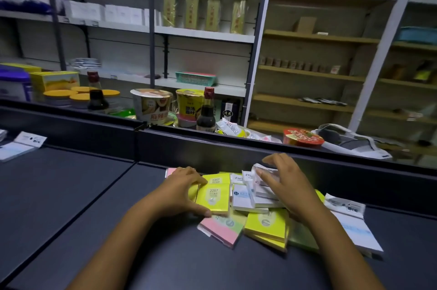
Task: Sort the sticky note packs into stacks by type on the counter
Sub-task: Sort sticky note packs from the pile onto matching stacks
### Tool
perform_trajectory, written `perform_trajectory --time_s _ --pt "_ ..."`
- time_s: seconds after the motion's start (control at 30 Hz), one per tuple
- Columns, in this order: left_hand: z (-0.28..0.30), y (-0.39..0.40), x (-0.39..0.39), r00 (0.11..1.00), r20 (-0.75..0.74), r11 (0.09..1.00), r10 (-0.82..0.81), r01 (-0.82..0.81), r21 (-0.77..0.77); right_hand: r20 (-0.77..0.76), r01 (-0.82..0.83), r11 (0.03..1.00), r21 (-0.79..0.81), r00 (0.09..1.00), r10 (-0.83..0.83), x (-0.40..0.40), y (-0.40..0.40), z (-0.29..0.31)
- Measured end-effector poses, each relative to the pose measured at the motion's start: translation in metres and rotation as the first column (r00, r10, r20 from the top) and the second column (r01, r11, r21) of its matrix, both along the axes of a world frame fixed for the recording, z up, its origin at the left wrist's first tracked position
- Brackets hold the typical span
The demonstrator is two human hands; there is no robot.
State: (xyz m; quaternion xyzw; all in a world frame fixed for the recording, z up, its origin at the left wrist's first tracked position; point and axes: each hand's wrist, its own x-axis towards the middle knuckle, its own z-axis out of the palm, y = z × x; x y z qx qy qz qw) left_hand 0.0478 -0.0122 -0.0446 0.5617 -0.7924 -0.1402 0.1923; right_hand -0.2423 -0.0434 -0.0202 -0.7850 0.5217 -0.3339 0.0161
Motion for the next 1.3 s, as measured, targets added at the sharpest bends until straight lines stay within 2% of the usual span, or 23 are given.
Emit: perform_trajectory --time_s 0.1,0.23,0.37,0.5,0.63,0.8,0.87,1.03,1.13,1.3 --pt "-0.002 -0.001 -0.001 0.996 -0.085 0.999 -0.009 0.007 -0.032 0.022 -0.001 1.000 -0.005 1.000 0.001 -0.008 0.000 0.000" --pt "0.007 -0.001 -0.010 0.933 -0.359 0.991 -0.008 -0.040 -0.126 0.087 0.039 0.999 0.024 0.995 -0.041 -0.019 0.000 0.006" --pt "0.029 -0.002 -0.029 0.714 -0.697 0.995 -0.068 0.000 -0.096 0.137 0.085 0.995 0.060 0.986 -0.092 -0.027 0.003 0.010" --pt "0.033 -0.003 -0.048 0.555 -0.829 0.993 -0.069 -0.043 -0.112 0.165 0.110 0.990 0.093 0.979 -0.124 -0.034 0.002 0.006" --pt "0.021 -0.004 -0.050 0.567 -0.819 0.991 -0.087 -0.035 -0.130 0.170 0.142 0.971 0.193 0.970 -0.176 -0.038 0.000 0.002" --pt "0.019 0.000 -0.047 0.585 -0.807 0.990 -0.083 -0.047 -0.136 0.035 0.225 0.928 0.297 0.969 -0.246 -0.032 0.004 0.000" --pt "0.021 0.003 -0.047 0.585 -0.807 0.988 -0.077 -0.065 -0.141 0.046 0.231 0.913 0.336 0.964 -0.261 -0.029 0.006 0.000" --pt "0.019 0.005 -0.048 0.577 -0.815 0.987 -0.058 -0.087 -0.132 0.297 0.123 0.893 0.432 0.916 -0.269 -0.032 0.008 0.001" --pt "0.017 0.007 -0.049 0.578 -0.815 0.988 -0.048 -0.094 -0.125 0.466 0.031 0.890 0.455 0.843 -0.268 -0.032 0.010 0.006" --pt "0.014 0.014 -0.053 0.563 -0.826 0.986 -0.028 -0.119 -0.115 0.665 -0.063 0.910 0.410 0.703 -0.251 -0.031 0.018 0.013"
